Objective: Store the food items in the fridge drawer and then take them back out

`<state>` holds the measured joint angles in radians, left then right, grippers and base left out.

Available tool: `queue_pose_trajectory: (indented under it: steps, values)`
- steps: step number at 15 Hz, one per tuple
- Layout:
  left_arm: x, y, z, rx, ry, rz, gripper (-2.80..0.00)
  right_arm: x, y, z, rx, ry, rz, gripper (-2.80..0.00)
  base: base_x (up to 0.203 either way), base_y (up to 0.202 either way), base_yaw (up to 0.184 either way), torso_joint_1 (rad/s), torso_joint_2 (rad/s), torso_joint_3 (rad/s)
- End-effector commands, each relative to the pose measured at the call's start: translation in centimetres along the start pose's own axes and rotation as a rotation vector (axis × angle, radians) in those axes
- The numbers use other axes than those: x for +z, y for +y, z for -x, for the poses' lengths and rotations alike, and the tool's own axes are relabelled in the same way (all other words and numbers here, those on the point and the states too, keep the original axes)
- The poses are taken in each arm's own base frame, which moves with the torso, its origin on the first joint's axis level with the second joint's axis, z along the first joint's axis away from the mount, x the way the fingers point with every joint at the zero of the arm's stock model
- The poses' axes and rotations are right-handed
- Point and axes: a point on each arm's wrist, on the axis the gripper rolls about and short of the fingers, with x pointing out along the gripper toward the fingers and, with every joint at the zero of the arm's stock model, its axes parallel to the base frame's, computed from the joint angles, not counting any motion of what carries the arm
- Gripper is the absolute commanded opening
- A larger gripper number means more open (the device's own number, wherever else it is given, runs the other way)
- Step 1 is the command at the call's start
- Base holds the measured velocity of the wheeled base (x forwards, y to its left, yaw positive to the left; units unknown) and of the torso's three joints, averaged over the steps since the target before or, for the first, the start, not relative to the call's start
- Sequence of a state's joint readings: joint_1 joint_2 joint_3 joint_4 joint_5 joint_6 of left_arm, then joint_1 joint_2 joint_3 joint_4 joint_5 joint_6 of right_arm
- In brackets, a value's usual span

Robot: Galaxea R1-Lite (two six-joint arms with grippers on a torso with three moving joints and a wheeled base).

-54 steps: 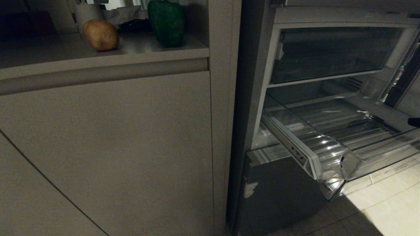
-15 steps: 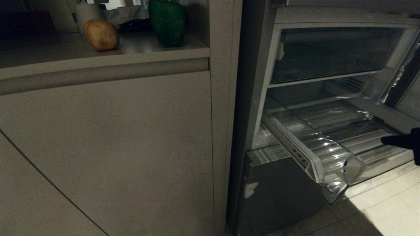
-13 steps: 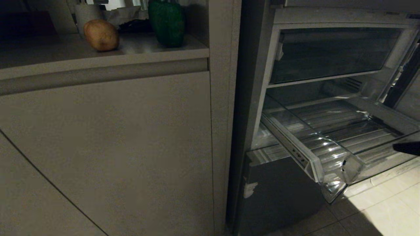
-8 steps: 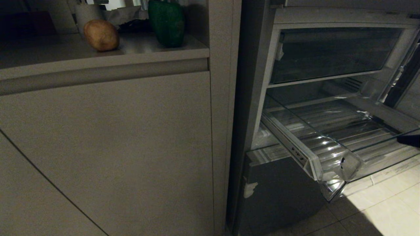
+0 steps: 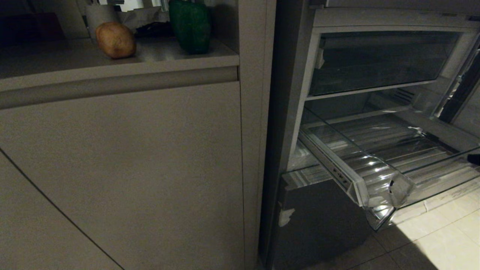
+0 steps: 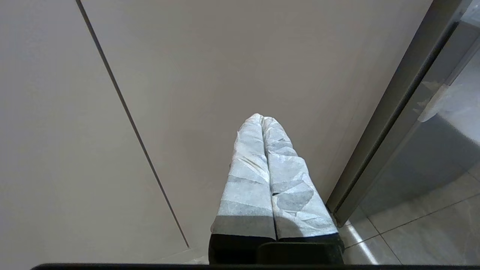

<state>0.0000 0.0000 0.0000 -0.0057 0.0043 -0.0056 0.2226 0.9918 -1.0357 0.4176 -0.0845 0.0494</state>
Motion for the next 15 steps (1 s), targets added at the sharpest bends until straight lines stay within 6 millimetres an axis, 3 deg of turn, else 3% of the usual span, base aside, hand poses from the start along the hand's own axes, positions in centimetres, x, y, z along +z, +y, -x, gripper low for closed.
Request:
queue_pose_trajectory:
  steps: [1, 3, 6, 10, 13, 15]
  values:
    - [0.0, 0.0, 0.0, 0.0, 0.001, 0.001, -2.8, -1.8, -0.4, 4.1, 0.005, -0.106, -0.012, -2.8, 0.0, 0.0, 0.0, 0.0, 0.0, 0.0]
    - [0.0, 0.0, 0.0, 0.0, 0.001, 0.001, -2.8, -4.1, -0.9, 8.2, 0.012, -0.228, -0.029, -2.8, 0.0, 0.0, 0.0, 0.0, 0.0, 0.0]
    - [0.0, 0.0, 0.0, 0.0, 0.001, 0.001, -2.8, -9.3, -1.5, 13.0, -0.029, -0.388, -0.055, -2.8, 0.0, 0.0, 0.0, 0.0, 0.0, 0.0]
    - [0.0, 0.0, 0.0, 0.0, 0.001, 0.001, -2.8, -14.3, -0.1, 12.6, -0.284, -0.362, -0.112, -2.8, 0.0, 0.0, 0.0, 0.0, 0.0, 0.0]
    - [0.0, 0.0, 0.0, 0.0, 0.001, 0.001, -2.8, -17.6, -0.3, 10.6, -0.204, -0.27, 0.024, -2.8, 0.0, 0.0, 0.0, 0.0, 0.0, 0.0]
    - [0.0, 0.0, 0.0, 0.0, 0.001, 0.001, -2.8, -20.4, -0.1, 10.3, -0.133, -0.302, 0.059, -2.8, 0.0, 0.0, 0.0, 0.0, 0.0, 0.0]
